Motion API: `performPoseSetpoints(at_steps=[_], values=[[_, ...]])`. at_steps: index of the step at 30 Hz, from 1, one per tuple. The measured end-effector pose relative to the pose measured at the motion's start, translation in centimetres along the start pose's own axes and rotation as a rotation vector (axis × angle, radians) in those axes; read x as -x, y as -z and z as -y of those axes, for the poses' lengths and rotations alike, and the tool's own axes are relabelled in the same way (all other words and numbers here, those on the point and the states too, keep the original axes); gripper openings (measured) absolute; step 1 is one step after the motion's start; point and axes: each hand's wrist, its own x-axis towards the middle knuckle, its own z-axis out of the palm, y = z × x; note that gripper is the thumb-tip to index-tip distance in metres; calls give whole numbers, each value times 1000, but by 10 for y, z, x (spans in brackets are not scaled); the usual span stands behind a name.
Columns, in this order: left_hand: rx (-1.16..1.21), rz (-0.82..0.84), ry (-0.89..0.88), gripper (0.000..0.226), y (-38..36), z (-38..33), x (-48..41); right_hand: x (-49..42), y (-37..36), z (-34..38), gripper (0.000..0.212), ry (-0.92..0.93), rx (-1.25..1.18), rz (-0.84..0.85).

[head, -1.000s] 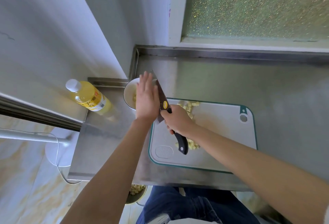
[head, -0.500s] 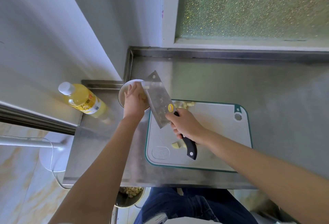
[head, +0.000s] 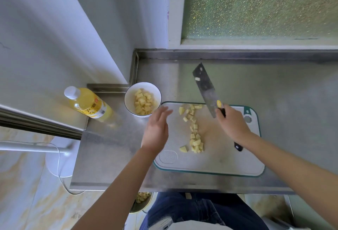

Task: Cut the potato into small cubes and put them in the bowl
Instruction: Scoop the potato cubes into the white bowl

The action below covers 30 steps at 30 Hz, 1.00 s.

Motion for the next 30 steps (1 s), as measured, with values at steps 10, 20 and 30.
performPoseSetpoints(at_steps=[10,20,30], values=[[-64,313,293,48,-34,-2,26,16,-11,-28,18,137,423,127],[-92,106,165,43,-14,-14,15,28,-9,-44,23,274,485,157],[-447,3,255,40,13,12,-17,5,-20,-26,15,381,620,104]])
